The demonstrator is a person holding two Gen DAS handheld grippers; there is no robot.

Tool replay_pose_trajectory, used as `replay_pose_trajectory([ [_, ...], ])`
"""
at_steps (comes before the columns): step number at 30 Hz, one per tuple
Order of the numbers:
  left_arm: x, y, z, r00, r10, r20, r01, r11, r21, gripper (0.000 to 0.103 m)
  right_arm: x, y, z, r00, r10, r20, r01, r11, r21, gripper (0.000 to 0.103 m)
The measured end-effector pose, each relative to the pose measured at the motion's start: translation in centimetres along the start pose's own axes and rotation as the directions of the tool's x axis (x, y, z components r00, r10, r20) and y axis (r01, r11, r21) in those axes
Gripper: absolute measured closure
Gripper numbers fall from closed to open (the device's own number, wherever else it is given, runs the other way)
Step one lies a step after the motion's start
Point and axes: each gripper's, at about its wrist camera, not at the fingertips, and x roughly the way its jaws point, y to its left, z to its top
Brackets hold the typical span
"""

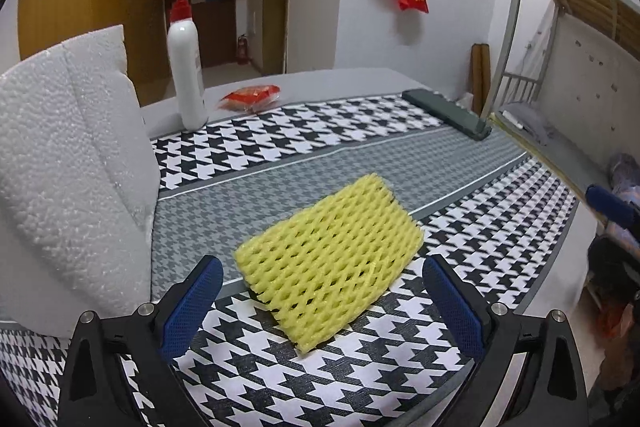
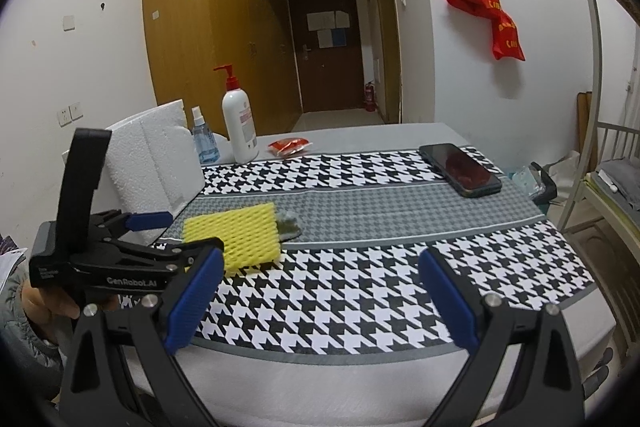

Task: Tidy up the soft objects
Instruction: 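Withdraw both tools from the foam box toward the yellow mesh sponge, then close the left tool on the yellow mesh sponge and lift it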

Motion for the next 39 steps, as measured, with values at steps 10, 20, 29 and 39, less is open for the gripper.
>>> replay_pose_trajectory([
  [10,1.7,0.0,-0.1,0.998,-0.003,-0.068,0.004,1.0,0.014,0.021,0.3,-0.3,-0.1,1.0,-0.012,-0.012,0.012,1.0,0.009,0.004],
  [20,2.3,0.0,-0.4,0.995,0.012,-0.101,-0.009,1.0,0.03,0.046,0.5,-0.5,-0.5,1.0,-0.013,-0.024,0.014,1.0,0.027,0.004],
  [29,1.6,-0.7,-0.6,0.997,-0.012,-0.081,0.015,0.999,0.044,0.078,0.1,-0.9,-0.8,0.999,-0.021,-0.024,0.022,0.999,0.042,0.004],
  [39,-1.3,-0.8,-1.5,0.997,-0.066,-0.043,0.067,0.998,0.018,0.08,-0.7,-1.0,-0.8,1.0,-0.015,-0.018,0.016,0.999,0.045,0.004],
])
